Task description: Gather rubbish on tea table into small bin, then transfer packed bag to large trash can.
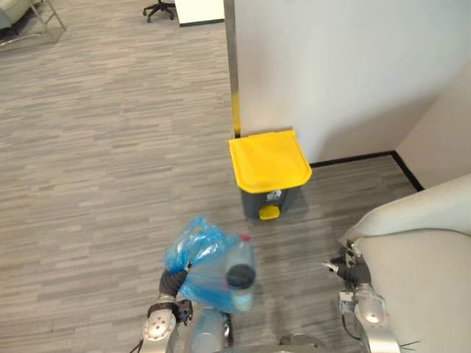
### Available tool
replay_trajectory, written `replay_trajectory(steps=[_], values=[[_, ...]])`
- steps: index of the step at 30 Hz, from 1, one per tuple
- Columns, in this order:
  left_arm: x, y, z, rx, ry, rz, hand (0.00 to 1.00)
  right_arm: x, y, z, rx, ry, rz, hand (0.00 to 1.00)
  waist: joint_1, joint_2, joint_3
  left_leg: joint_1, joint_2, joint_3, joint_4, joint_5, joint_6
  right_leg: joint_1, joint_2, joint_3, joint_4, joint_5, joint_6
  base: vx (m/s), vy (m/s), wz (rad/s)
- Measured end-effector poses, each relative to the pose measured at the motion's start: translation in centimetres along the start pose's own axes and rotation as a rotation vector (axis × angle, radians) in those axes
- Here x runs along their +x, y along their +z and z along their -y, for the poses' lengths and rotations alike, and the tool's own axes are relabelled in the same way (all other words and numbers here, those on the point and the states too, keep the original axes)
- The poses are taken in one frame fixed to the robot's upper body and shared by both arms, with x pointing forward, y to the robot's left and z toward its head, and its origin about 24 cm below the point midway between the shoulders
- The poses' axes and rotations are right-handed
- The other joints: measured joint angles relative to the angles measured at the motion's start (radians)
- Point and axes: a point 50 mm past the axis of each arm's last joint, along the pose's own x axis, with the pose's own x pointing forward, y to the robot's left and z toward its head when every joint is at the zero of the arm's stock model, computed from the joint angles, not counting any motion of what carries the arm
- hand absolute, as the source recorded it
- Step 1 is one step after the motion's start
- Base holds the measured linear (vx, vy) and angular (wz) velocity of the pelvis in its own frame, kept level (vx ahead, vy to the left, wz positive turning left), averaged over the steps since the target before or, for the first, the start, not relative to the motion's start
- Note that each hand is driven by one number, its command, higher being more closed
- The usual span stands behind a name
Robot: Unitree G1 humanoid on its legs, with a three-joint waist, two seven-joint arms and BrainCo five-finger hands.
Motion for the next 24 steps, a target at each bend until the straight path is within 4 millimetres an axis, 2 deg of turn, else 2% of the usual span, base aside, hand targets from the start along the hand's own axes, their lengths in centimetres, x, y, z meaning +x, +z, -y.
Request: replay_trajectory(steps=[1, 2, 3, 4, 5, 6, 8, 9, 11, 12, 13, 15, 17, 20, 22, 24], values=[[0.1, 0.1, -0.1, 0.006, 0.000, 0.003, 1.00, 0.0, -0.1, 0.0, 0.000, 0.000, -0.006, 0.00, -0.004, -0.011, -0.007, -0.007, -0.012, 0.003, 0.011, -0.017, 0.010, -0.002, -0.010, 0.013, 0.001, 0.001, 0.002, 0.64, 0.304, -0.13], [0.4, 0.5, 0.1, 0.003, -0.004, 0.016, 1.00, 0.0, -0.2, 0.2, 0.001, -0.009, -0.009, 0.00, -0.014, -0.019, -0.007, -0.016, -0.022, 0.011, 0.057, -0.062, 0.035, -0.003, -0.029, 0.030, 0.028, 0.007, 0.013, 0.53, 0.245, 0.05], [0.5, 0.6, 0.3, 0.002, -0.013, 0.018, 1.00, 0.2, 0.1, 0.1, 0.009, -0.010, -0.003, 0.00, -0.019, -0.024, -0.006, 0.017, -0.034, 0.027, 0.075, -0.101, 0.055, -0.015, -0.048, 0.037, 0.134, 0.014, 0.030, 0.50, 0.240, 0.00], [0.5, 0.5, 0.4, 0.004, -0.016, 0.015, 1.00, 0.2, 0.1, 0.0, 0.013, -0.009, -0.002, 0.00, -0.023, -0.026, -0.006, 0.040, -0.039, 0.032, 0.071, -0.114, 0.061, -0.033, -0.057, 0.038, 0.200, 0.025, 0.051, 0.47, 0.207, -0.13], [0.5, 0.5, 0.5, 0.010, -0.022, 0.010, 1.00, 0.3, 0.1, -0.3, 0.018, -0.003, -0.005, 0.00, -0.027, -0.026, -0.005, 0.093, -0.048, 0.039, 0.053, -0.135, 0.070, -0.086, -0.071, 0.036, 0.350, 0.049, 0.103, 0.45, 0.151, -0.05], [0.6, 0.6, 0.4, 0.023, -0.030, 0.014, 1.00, 0.4, 0.0, -0.8, 0.024, 0.009, -0.018, 0.00, -0.044, -0.027, -0.003, 0.180, -0.062, 0.035, 0.002, -0.146, 0.076, -0.140, -0.073, 0.028, 0.512, 0.032, 0.079, 0.45, 0.116, 0.01], [0.7, 0.8, 0.3, 0.031, -0.028, 0.023, 1.00, 0.4, 0.0, -1.2, 0.021, 0.021, -0.018, 0.00, -0.048, -0.024, -0.004, 0.260, -0.069, 0.033, -0.064, -0.145, 0.075, -0.216, -0.066, -0.020, 0.564, 0.005, 0.036, 0.35, 0.037, 0.09], [0.9, 1.0, 0.2, 0.038, -0.026, 0.029, 1.00, 0.4, 0.1, -1.4, 0.018, 0.029, -0.014, 0.00, -0.048, -0.024, -0.005, 0.281, -0.068, 0.032, -0.081, -0.145, 0.075, -0.250, -0.063, -0.046, 0.549, -0.004, 0.029, 0.38, -0.032, 0.14], [1.3, 1.0, 0.0, 0.045, -0.019, 0.022, 1.00, 0.3, -0.3, -1.4, 0.017, 0.028, -0.029, 0.00, -0.054, -0.025, -0.005, 0.314, -0.064, 0.002, -0.091, -0.145, 0.074, -0.310, -0.030, -0.068, 0.373, -0.006, 0.017, 0.36, -0.091, 0.42], [1.4, 0.9, -0.2, 0.050, -0.014, 0.017, 1.00, 0.1, -0.7, -1.3, 0.016, 0.027, -0.042, 0.00, -0.053, -0.030, -0.007, 0.322, -0.067, 0.001, -0.088, -0.147, 0.065, -0.316, -0.020, -0.074, 0.280, 0.034, -0.003, 0.31, -0.100, 0.46], [1.4, 1.0, -1.0, 0.059, 0.013, 0.021, 1.00, -0.1, -1.1, -1.3, 0.015, 0.027, -0.056, 0.00, -0.050, -0.051, -0.014, 0.337, -0.084, -0.003, -0.084, -0.158, 0.040, -0.320, -0.016, -0.065, 0.163, 0.194, -0.013, 0.26, -0.074, 0.44], [1.1, 0.0, -0.9, 0.044, 0.025, -0.020, 1.00, -0.3, -2.2, -0.3, 0.002, 0.000, -0.098, 0.00, -0.046, -0.002, -0.043, 0.362, -0.050, -0.035, -0.107, -0.166, 0.016, -0.270, 0.009, -0.087, 0.126, 0.183, -0.020, 0.31, -0.069, 0.22], [0.9, -0.3, -1.0, 0.041, 0.029, -0.029, 1.00, -0.1, -1.9, 0.0, 0.001, -0.009, -0.087, 0.00, -0.048, 0.019, -0.056, 0.386, -0.036, -0.038, -0.154, -0.155, -0.002, -0.236, 0.030, -0.098, 0.063, 0.192, -0.028, 0.26, -0.096, -0.05], [0.9, -0.3, -1.0, 0.045, 0.028, -0.030, 1.00, -0.2, -2.1, 0.3, 0.002, -0.020, -0.094, 0.00, -0.049, 0.022, -0.059, 0.427, -0.034, -0.044, -0.213, -0.137, -0.030, -0.194, 0.049, -0.103, 0.005, 0.204, -0.036, 0.18, -0.047, -0.03], [0.8, -0.5, -1.0, 0.047, 0.027, -0.039, 1.00, -0.2, -2.5, 0.5, 0.003, -0.028, -0.114, 0.00, -0.049, 0.022, -0.064, 0.442, -0.034, -0.045, -0.225, -0.135, -0.032, -0.170, 0.054, -0.101, -0.029, 0.212, -0.030, 0.12, 0.007, -0.06], [0.6, -1.1, -1.0, 0.050, 0.025, -0.063, 1.00, -0.4, -3.0, 1.0, 0.004, -0.045, -0.132, 0.00, -0.050, 0.025, -0.079, 0.443, -0.041, -0.044, -0.222, -0.126, -0.040, -0.144, 0.054, -0.095, -0.087, 0.246, -0.026, 0.07, 0.059, -0.11]])
